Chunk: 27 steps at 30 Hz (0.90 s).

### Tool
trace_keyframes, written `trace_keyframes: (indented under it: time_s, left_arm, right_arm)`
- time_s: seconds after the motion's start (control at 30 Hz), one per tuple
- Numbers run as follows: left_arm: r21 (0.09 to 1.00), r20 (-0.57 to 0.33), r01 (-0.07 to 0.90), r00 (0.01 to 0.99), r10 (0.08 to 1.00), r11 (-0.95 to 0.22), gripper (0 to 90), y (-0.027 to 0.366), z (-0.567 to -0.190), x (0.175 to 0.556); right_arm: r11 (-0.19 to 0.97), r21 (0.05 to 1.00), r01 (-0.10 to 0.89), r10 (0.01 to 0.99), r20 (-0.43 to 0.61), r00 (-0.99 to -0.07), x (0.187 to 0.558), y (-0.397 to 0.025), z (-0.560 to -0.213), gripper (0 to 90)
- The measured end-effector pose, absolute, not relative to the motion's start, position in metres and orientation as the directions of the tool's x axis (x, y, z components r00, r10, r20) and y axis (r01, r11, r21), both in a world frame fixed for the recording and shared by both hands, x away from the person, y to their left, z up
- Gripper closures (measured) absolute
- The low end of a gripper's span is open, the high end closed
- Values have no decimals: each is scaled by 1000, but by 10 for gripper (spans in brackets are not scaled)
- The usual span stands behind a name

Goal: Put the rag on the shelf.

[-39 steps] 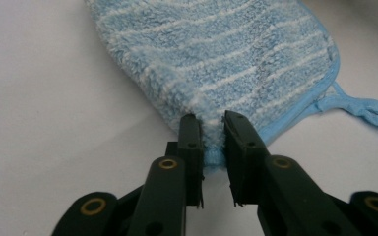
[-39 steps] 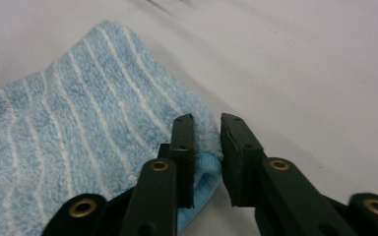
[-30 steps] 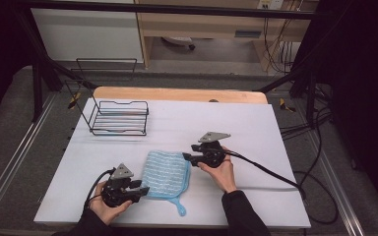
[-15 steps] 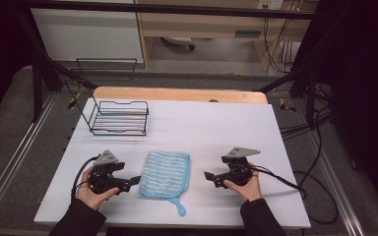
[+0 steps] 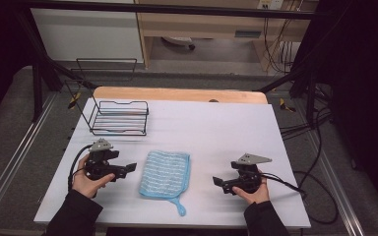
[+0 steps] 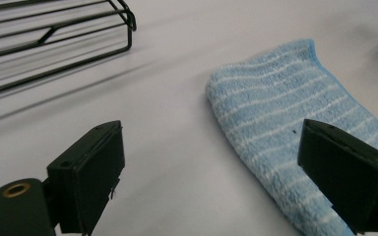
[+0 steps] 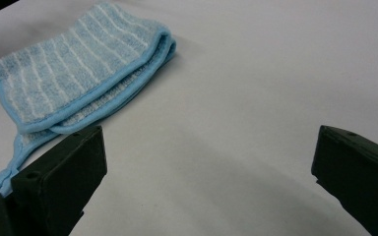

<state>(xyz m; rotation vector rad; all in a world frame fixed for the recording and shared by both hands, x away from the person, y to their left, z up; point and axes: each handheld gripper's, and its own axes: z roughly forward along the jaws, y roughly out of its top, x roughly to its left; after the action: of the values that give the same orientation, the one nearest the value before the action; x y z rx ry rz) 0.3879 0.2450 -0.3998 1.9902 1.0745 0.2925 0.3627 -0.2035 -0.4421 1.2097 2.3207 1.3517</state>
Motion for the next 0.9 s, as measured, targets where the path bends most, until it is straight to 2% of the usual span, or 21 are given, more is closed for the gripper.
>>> trace_keyframes:
  time_s: [0.43, 0.53, 0.57, 0.77, 0.87, 0.9]
  left_arm:
    - [734, -150, 603, 593, 791, -313, 248, 201, -407, 425]
    - [718, -156, 620, 586, 795, -316, 309, 194, -414, 432]
    - [713, -156, 623, 588, 794, -321, 366, 192, -417, 433]
    - [677, -161, 649, 592, 790, -349, 456, 184, -433, 438]
    - [668, -191, 663, 591, 784, -337, 558, 184, -437, 439]
    - [665, -201, 668, 591, 781, -335, 558, 184, -438, 439]
  right_arm:
    - [248, 800, 546, 729, 217, -649, 362, -201, -443, 7]
    - [251, 797, 549, 729, 217, -650, 362, -200, -443, 7]
    - [250, 798, 548, 728, 218, -650, 362, -200, -443, 7]
    - [252, 797, 549, 728, 218, -650, 362, -199, -443, 8]
    - [251, 796, 551, 725, 223, -652, 362, -197, -443, 9]
    - [251, 796, 551, 725, 223, -652, 362, -197, -443, 9]
